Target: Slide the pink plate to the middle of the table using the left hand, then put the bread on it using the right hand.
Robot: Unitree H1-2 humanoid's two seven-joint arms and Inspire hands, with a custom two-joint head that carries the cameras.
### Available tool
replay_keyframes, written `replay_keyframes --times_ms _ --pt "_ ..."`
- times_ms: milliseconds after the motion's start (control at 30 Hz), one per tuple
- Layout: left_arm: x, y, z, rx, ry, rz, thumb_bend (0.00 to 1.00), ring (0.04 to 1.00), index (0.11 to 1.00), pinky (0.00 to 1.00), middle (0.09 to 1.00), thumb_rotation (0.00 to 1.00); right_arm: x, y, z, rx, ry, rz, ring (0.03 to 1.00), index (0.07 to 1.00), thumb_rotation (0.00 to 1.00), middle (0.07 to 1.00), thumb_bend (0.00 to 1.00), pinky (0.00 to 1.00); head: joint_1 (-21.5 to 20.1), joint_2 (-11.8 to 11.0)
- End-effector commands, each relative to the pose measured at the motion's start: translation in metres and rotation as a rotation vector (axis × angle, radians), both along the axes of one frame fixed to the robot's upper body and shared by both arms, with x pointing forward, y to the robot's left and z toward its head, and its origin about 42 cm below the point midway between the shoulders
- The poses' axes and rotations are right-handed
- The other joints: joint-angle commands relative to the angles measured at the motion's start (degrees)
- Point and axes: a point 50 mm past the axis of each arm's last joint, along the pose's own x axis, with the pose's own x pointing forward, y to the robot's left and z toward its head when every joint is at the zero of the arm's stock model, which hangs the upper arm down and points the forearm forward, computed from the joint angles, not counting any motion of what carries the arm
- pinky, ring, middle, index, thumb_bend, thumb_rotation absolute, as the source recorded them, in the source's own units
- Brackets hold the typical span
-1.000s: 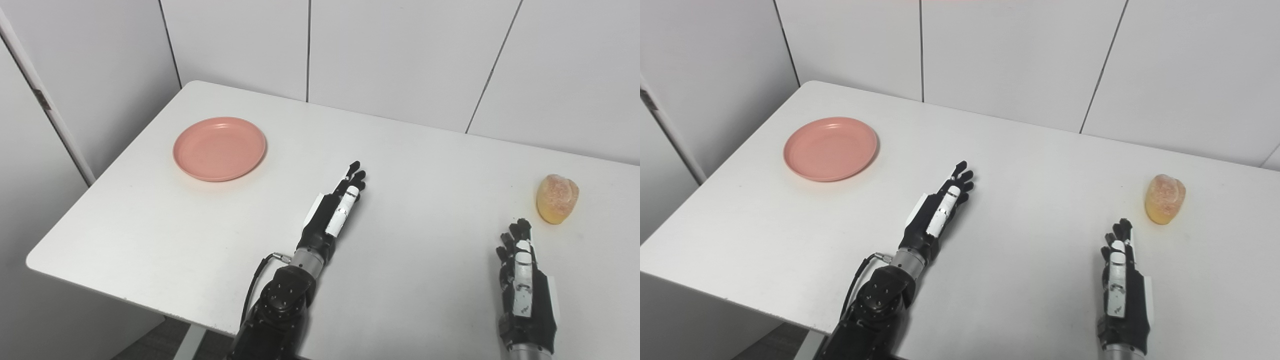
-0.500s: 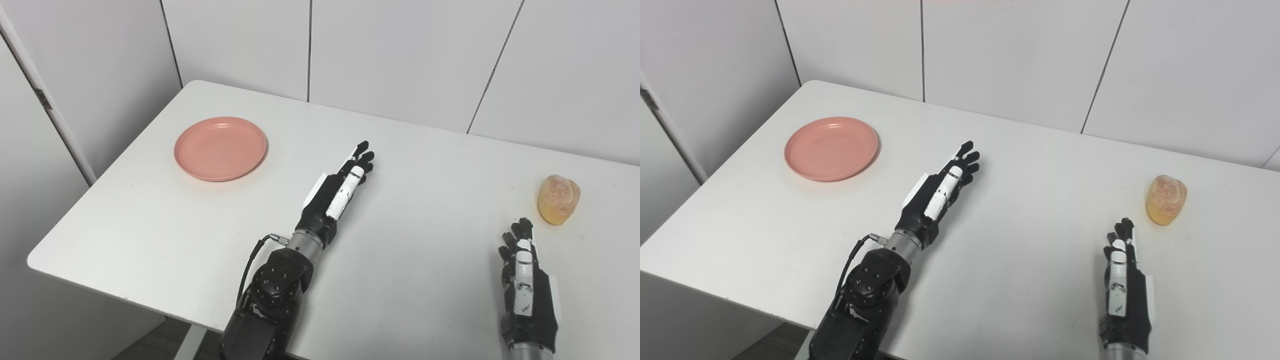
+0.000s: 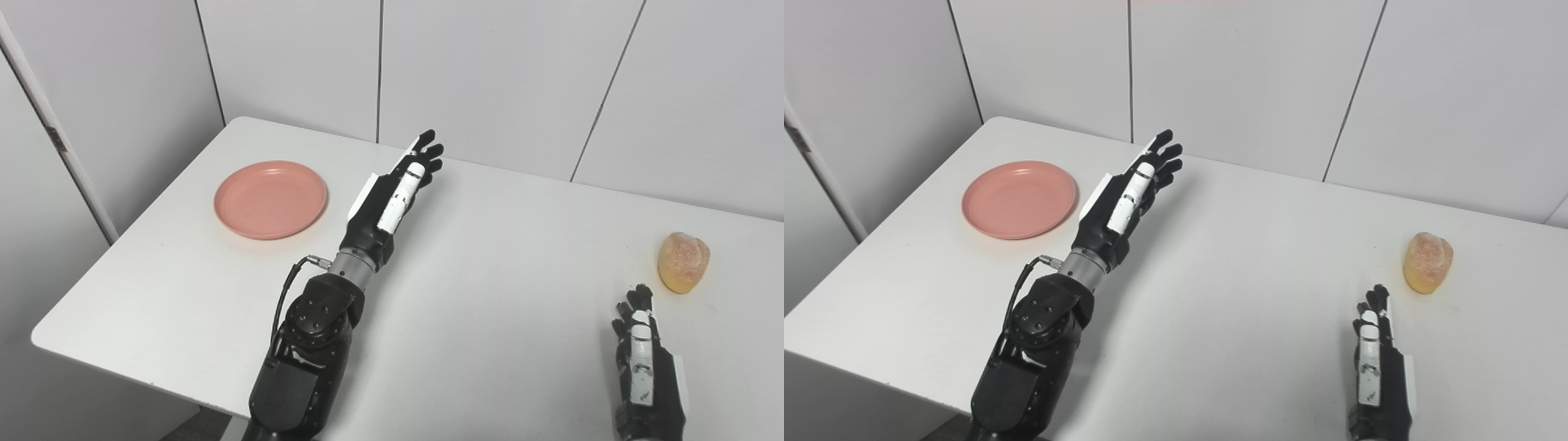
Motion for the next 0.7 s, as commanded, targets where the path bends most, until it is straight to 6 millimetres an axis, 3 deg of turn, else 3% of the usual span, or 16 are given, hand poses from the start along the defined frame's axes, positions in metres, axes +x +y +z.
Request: replay_keyframes --times_ms 0,233,667 --pt "0.007 0.000 0.036 -0.018 -0.117 -0.011 0.44 0.928 0.921 0.97 0.935 1.00 0.003 -0.003 -0.003 0.003 -0.012 0.000 0.983 0.990 1.00 0.991 0.19 1.00 0.11 0.03" --pt "0.021 0.026 0.057 0.014 -0.161 0.058 0.44 0.924 0.927 0.93 0.927 1.00 0.004 -0.004 -0.003 -0.003 -0.017 0.001 0.987 0.990 1.00 0.993 0.18 1.00 0.41 0.10" --pt "0.042 0.096 0.071 0.054 -0.170 0.242 0.44 0.914 0.910 0.93 0.924 1.00 0.005 -0.007 -0.004 -0.005 -0.030 0.009 0.987 0.992 1.00 0.995 0.20 1.00 1.44 0.19"
